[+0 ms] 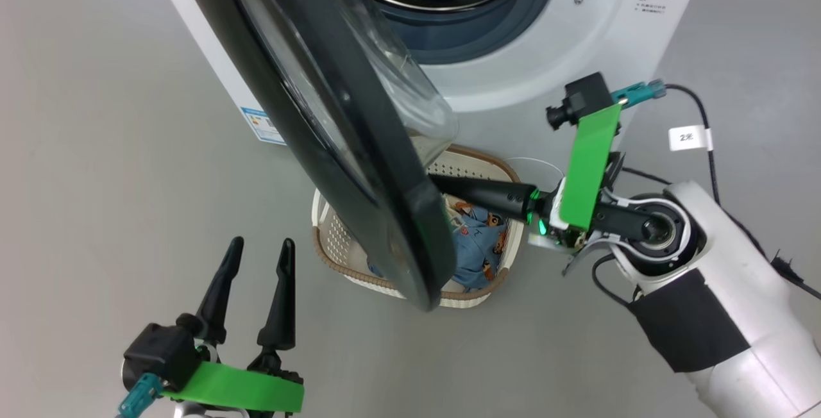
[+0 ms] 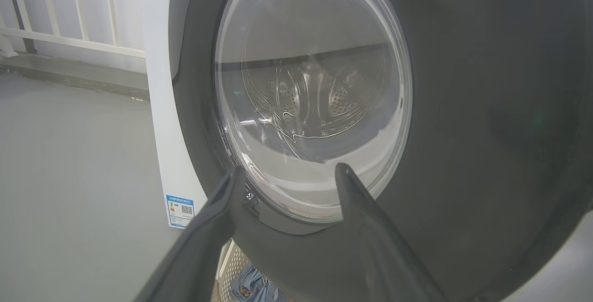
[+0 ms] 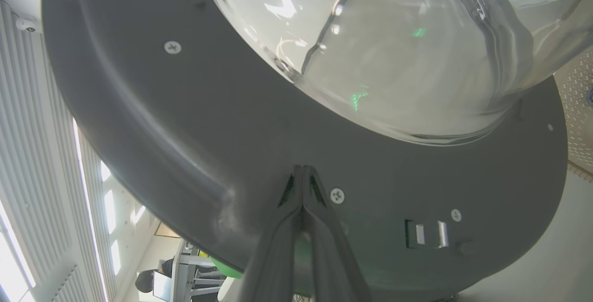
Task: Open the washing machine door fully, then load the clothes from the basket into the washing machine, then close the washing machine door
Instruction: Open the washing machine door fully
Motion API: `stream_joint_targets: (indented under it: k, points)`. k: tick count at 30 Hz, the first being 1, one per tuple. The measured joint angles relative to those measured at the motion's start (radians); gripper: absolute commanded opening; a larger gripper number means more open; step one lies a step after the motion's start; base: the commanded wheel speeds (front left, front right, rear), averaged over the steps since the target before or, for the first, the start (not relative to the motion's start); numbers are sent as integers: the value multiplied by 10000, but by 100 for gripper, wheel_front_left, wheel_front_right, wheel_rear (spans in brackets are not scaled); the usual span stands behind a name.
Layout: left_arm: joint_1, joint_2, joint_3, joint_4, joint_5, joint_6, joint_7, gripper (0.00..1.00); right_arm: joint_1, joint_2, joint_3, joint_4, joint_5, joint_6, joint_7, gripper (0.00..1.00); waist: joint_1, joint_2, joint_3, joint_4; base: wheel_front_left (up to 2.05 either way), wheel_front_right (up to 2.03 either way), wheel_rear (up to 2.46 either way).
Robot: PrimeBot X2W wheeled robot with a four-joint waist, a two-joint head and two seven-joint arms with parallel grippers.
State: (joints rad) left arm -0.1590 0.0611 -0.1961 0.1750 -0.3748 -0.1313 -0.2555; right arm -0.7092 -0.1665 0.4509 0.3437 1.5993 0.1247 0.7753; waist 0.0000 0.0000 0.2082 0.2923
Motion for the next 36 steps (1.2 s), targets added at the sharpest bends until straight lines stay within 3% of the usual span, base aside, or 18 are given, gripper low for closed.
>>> stream_joint_targets:
  k: [16, 19, 21, 22, 23, 24, 36]
  points:
    - [461, 79, 0, 150, 71, 0, 0, 100, 854, 360, -44, -318, -29, 0, -209, 0, 0, 0, -684, 208, 0, 0, 0]
    - [462, 88, 17, 150, 73, 0, 0, 100, 995, 343, -138, -391, -73, 0, -395, 34, 0, 0, -755, 127, 0, 0, 0]
    - [472, 92, 29, 151, 79, 0, 0, 100, 1175, 343, -238, -420, -73, 0, -516, 47, 0, 0, -811, 57, 0, 0, 0]
    - [490, 96, 40, 151, 90, 0, 0, 100, 1262, 337, -299, -431, -75, 0, -581, 64, 0, 0, -839, 14, 0, 0, 0]
    - [532, 100, 48, 159, 90, 0, 0, 100, 1333, 326, -355, -445, -77, 0, -685, 95, 0, 0, -870, -28, 0, 0, 0]
    - [589, 104, 50, 180, 90, 0, 0, 100, 1410, 316, -405, -472, -79, 0, -798, 100, 0, 0, -915, -64, 0, 0, 0]
    - [1031, 228, 305, 330, 96, 0, 0, 100, 3011, -121, -556, -713, -802, 0, -2750, 100, 0, 0, -1553, -696, 0, 0, 0]
